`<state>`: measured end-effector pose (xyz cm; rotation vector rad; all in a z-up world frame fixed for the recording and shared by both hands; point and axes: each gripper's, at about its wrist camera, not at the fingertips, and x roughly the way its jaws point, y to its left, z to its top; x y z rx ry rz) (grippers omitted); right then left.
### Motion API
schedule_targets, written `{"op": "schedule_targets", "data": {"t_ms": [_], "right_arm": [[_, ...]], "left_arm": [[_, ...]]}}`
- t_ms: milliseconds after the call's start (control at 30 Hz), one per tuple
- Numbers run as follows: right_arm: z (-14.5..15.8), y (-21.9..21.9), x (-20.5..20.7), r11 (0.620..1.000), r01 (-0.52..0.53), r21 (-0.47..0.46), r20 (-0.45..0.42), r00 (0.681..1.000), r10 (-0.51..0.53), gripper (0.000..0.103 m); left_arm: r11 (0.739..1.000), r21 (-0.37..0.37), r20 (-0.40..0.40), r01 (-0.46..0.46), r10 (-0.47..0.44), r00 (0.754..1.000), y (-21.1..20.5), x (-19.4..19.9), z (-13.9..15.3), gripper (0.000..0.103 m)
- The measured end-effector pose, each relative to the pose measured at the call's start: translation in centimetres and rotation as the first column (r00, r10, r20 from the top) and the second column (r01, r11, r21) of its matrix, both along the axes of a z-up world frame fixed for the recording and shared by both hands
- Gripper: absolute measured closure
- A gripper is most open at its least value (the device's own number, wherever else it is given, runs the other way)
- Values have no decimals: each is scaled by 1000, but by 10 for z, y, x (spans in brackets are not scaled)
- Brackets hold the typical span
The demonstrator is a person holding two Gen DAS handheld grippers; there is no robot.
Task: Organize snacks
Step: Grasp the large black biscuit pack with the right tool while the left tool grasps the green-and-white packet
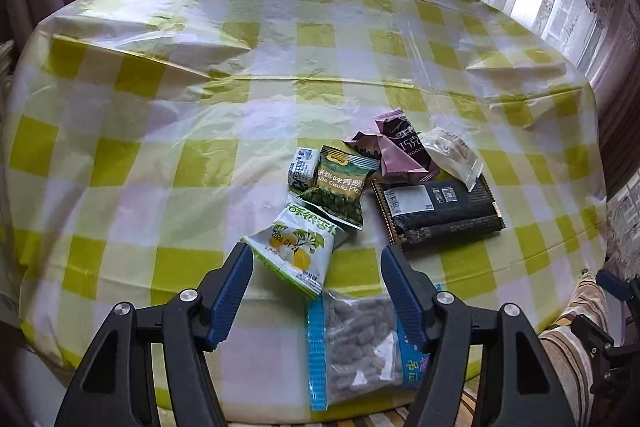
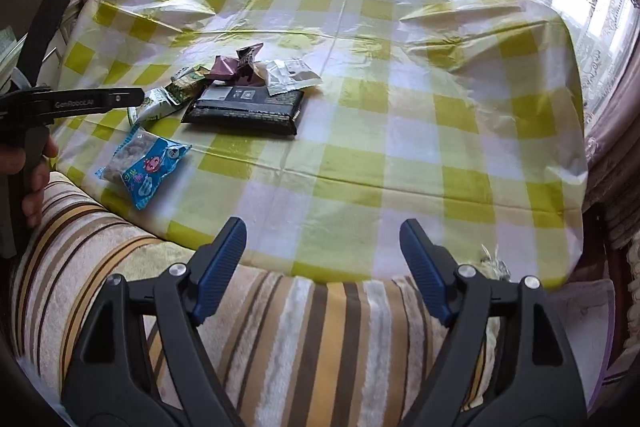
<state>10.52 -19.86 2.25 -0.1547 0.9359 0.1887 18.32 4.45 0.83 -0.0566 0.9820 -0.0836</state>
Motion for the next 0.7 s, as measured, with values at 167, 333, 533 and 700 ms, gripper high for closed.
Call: {"op": "schedule_targets", "data": {"t_ms": [167,333,533,700], "right_arm": [[-3,22,29,991,-127,-51,3,992,128,21],[-8,42,59,966,-247,-75,-10,969,247,21],[-18,66,89,921,-372,-111,-31,928,371,21],[-30,89,109,845,-511,-158,-84,860,504,21]], "left_arm": [[995,76,-40,61,-58,997,-2,21,-12,36],[996,60,-96,64,-58,994,6,35,-28,38],[995,63,-106,77,-70,992,5,33,-38,46],[997,39,-89,69,-66,994,8,31,-39,47]]}}
